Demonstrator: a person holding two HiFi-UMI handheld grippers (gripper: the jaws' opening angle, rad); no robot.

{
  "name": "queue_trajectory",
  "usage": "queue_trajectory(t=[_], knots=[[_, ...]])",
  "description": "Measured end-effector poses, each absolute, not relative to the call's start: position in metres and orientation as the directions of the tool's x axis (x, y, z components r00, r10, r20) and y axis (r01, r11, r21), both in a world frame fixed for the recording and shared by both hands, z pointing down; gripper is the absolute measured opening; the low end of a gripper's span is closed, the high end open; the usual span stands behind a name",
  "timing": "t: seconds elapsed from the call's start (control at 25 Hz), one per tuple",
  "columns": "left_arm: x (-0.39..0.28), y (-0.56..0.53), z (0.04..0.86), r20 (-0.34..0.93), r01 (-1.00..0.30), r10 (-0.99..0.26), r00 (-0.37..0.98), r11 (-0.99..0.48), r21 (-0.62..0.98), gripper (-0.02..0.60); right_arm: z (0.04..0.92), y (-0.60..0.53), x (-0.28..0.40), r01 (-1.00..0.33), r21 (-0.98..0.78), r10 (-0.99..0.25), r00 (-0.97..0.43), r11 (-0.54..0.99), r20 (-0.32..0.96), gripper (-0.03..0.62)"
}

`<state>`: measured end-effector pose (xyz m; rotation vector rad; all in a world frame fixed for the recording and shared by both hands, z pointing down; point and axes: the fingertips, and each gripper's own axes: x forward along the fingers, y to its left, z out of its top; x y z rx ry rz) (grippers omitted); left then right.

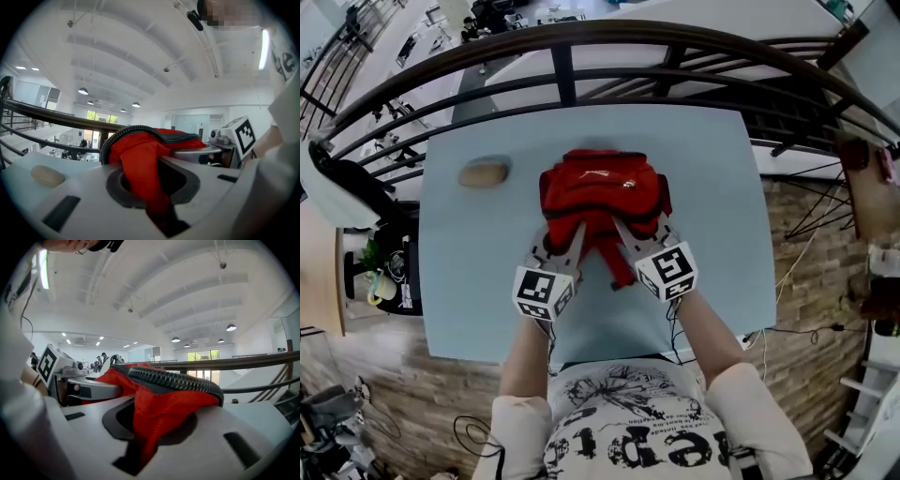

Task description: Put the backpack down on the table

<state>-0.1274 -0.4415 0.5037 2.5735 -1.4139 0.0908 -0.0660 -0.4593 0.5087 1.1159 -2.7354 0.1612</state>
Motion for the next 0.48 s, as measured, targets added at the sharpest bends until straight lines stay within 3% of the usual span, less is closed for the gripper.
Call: queue_trajectory(t=[0.48], knots=[[-0.126,-0.396,0.567,0.301,-0.843,-0.788,0.537,-0.514,0.160,0.041,0.569,-0.414,-0.059,-0.711,-0.075,-0.654,-0.679,0.699,0.332,0.118]])
